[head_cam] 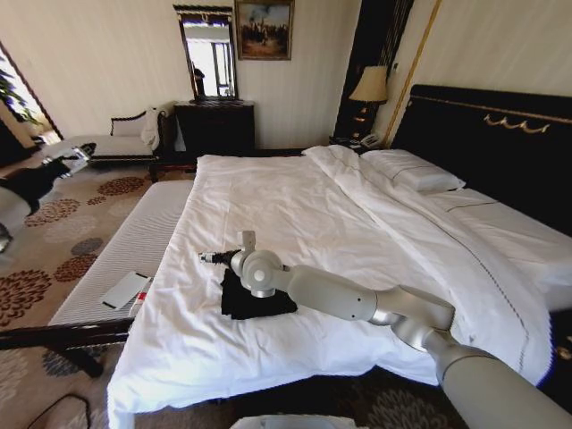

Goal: Fold the clothes on the bed.

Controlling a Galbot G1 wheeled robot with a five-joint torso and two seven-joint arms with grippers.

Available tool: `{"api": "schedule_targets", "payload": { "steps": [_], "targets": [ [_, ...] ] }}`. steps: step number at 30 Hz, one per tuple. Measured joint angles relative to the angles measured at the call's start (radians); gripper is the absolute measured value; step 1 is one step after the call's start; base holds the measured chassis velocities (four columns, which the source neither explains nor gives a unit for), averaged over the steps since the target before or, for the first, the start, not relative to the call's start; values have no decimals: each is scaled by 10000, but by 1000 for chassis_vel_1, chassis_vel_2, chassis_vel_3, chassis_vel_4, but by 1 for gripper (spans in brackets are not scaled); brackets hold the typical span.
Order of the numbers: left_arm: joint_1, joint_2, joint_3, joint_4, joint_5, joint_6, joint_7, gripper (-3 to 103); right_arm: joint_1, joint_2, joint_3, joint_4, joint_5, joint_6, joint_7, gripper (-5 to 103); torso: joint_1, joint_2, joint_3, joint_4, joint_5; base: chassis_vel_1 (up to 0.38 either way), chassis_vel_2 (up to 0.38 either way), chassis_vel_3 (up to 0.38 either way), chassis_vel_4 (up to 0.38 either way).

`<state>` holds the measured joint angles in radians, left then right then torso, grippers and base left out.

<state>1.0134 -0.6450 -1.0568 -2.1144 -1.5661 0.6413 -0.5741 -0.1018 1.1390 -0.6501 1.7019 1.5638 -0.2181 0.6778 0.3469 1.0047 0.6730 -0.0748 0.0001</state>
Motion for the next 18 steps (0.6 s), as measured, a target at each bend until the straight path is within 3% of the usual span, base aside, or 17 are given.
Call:
{"api": "schedule_targets", "payload": {
  "steps": [1,2,4,7,8,9,12,13,16,17,18],
  "targets": [
    [296,80,21,32,10,-4,-21,100,-150,-768,524,155,-91,172,-72,100,0,0,0,-10,2,0,0,0,0],
    [296,80,21,32,10,-4,-21,100,-150,-768,524,155,-91,172,-72,100,0,0,0,-10,2,0,0,0,0],
    [744,132,15,21,130,-80,12,100,-469,-1617,1255,415,-357,538,-376,100,0,0,-1,-18,6,0,0,0,0],
    [1672,27,-34,-270,1208,-764,651,100,-1275,-2624,2450,825,-1236,1269,-1027,100,-1,1,-1,-7,9,0,0,0,0],
    [1672,27,-34,-270,1208,-764,651,100,-1275,-2624,2450,825,-1236,1269,-1027,100,-1,1,-1,-7,9,0,0,0,0],
    [2220,-142,-37,-531,1929,-1264,1026,100,-1947,-3041,3230,1045,-1674,1449,-1357,100,-1,1,-3,0,1,0,0,0,0],
    [3342,-700,-15,-1218,3335,-1908,1544,100,-3920,-3854,5234,1494,-2932,1718,-2079,100,-1,0,-1,-1,9,0,0,0,0],
    [3342,-700,-15,-1218,3335,-1908,1544,100,-3920,-3854,5234,1494,-2932,1718,-2079,100,-1,0,-1,-1,9,0,0,0,0],
    [4462,-1840,-74,-1805,5246,-2669,1887,100,-6413,-4418,8031,1988,-4517,2141,-2976,100,-5,0,-3,-4,10,0,0,0,0],
    [4462,-1840,-74,-1805,5246,-2669,1887,100,-6413,-4418,8031,1988,-4517,2141,-2976,100,-5,0,-3,-4,10,0,0,0,0],
    [4740,-2252,-145,-1968,5703,-2843,1962,100,-7303,-4581,8859,2230,-4945,2327,-3127,100,-5,2,-4,-8,6,0,0,0,0]
  ]
}}
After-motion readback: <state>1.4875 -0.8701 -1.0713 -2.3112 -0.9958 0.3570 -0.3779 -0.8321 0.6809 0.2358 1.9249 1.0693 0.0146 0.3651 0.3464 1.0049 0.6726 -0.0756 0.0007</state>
